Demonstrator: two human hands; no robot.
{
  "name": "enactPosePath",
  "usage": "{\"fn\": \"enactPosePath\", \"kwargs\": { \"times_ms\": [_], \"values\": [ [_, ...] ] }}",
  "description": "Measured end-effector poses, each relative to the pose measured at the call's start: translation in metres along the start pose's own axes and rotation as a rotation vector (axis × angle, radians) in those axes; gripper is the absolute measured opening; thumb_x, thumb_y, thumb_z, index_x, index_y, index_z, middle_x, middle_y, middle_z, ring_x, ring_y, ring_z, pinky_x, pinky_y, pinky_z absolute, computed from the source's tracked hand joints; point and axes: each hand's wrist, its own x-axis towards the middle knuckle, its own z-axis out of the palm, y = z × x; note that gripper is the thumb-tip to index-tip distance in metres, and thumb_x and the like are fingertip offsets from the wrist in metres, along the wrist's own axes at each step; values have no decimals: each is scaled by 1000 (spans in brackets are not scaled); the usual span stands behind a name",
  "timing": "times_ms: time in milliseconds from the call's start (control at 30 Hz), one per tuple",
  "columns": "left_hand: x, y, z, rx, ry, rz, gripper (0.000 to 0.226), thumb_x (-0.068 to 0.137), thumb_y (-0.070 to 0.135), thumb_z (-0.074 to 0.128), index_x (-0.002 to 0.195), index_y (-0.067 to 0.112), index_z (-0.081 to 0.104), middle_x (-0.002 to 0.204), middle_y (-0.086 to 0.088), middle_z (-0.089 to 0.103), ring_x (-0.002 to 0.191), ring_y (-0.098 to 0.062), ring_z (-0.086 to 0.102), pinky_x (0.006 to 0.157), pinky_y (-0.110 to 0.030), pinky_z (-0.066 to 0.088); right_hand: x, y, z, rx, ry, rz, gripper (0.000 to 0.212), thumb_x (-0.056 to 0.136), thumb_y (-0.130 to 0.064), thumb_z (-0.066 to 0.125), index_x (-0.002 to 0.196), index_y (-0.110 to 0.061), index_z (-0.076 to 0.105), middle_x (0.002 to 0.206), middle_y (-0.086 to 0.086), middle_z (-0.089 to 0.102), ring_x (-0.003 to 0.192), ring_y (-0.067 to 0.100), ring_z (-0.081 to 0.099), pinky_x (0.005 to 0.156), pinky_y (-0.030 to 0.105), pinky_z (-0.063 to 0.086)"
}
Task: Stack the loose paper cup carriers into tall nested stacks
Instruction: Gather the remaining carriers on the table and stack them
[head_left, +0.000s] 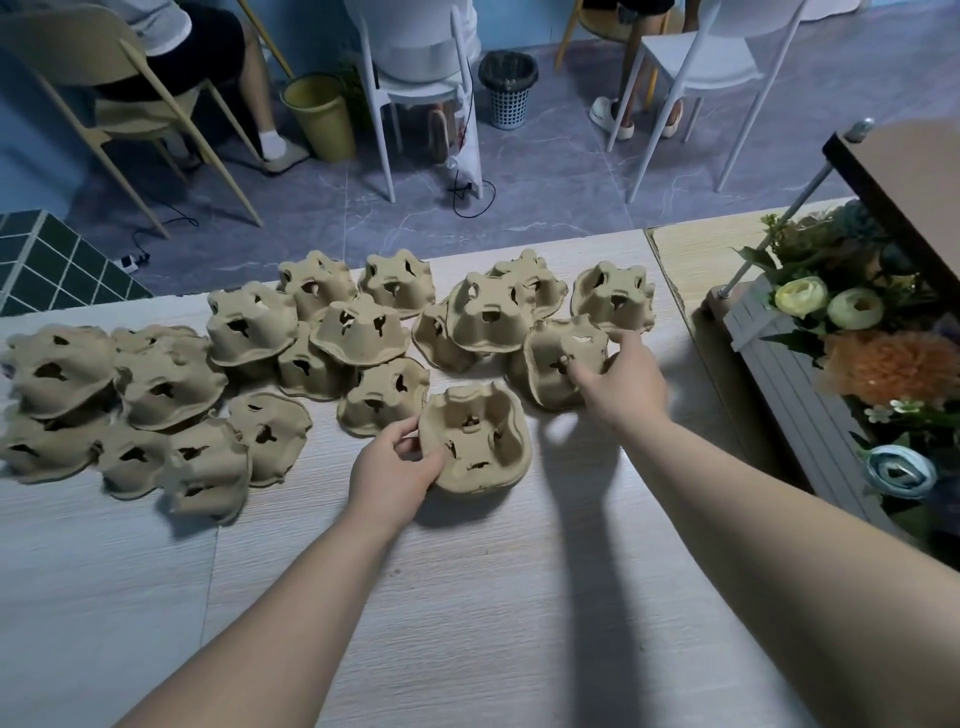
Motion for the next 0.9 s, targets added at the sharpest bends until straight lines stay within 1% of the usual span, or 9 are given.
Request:
{"fn": "enactPosePath", "kwargs": {
  "times_ms": [133, 233, 367, 467, 567, 667, 767, 833, 900],
  "values": [
    [-6, -3, -1, -13, 5, -8, 48, 57, 35, 71, 104, 41, 64, 105, 9, 72, 101, -11, 68, 91, -45, 56, -12, 3, 2, -20, -34, -7, 61, 75, -45, 67, 124, -15, 47, 118, 8, 57, 106, 29, 56, 75, 32, 40],
    [-12, -5, -3, -1, 20, 9, 53, 60, 35, 73, 112, 37, 66, 105, 7, 73, 100, -10, 68, 90, -44, 56, -14, -1, 3, -37, -71, -20, 56, 77, -42, 64, 123, -12, 50, 120, 8, 56, 106, 28, 55, 74, 32, 40],
    [-17, -12, -4, -1, 73, 41, 37, 80, 12, 74, 106, 37, 65, 99, 9, 72, 98, -9, 69, 89, -43, 56, -19, -5, 4, -47, -120, -36, 45, 78, -39, 64, 112, -12, 50, 116, 8, 49, 99, 26, 53, 72, 30, 35],
    [-18, -15, -5, 10, 107, 67, 36, 82, 9, 72, 109, 33, 65, 94, 16, 68, 96, -3, 66, 91, -41, 56, -26, -1, 0, -59, -120, -38, 43, 77, -39, 65, 107, -13, 49, 112, 7, 47, 91, 26, 50, 71, 31, 36],
    [-19, -16, -6, -14, 139, 80, 39, 81, 6, 71, 117, 22, 66, 98, 9, 68, 97, -6, 66, 92, -44, 55, -34, 6, -7, -45, -102, -31, 40, 75, -39, 65, 101, -12, 50, 108, 7, 48, 86, 24, 47, 71, 31, 35],
    [-19, -19, -7, -36, 147, 86, 40, 82, 6, 71, 118, 21, 66, 104, 5, 70, 98, -7, 66, 92, -45, 55, -45, 17, -13, -30, -62, -53, 34, 74, -38, 65, 92, -14, 51, 104, 8, 46, 98, 28, 48, 78, 32, 38],
    [-20, -23, -8, -49, 149, 81, 41, 82, 7, 72, 120, 20, 66, 106, 3, 70, 100, -8, 66, 93, -46, 55, -56, 31, -18, -88, 24, -104, 26, 77, -36, 67, 87, -14, 56, 110, 8, 44, 114, 29, 37, 91, 31, 33],
    [-22, -25, -8, -59, 155, 81, 41, 82, 8, 73, 122, 18, 65, 105, 4, 70, 99, -8, 66, 92, -46, 55, -61, 38, -19, -124, 60, -158, 21, 81, -32, 68, 86, -13, 61, 116, 9, 44, 118, 29, 34, 88, 29, 31],
    [-23, -26, -7, -67, 163, 85, 39, 83, 9, 73, 120, 18, 66, 102, 6, 69, 99, -7, 66, 92, -46, 55, -64, 40, -18, -90, 79, -234, 15, 81, -25, 70, 85, -11, 65, 117, 10, 46, 114, 30, 40, 82, 26, 31]
  ]
}}
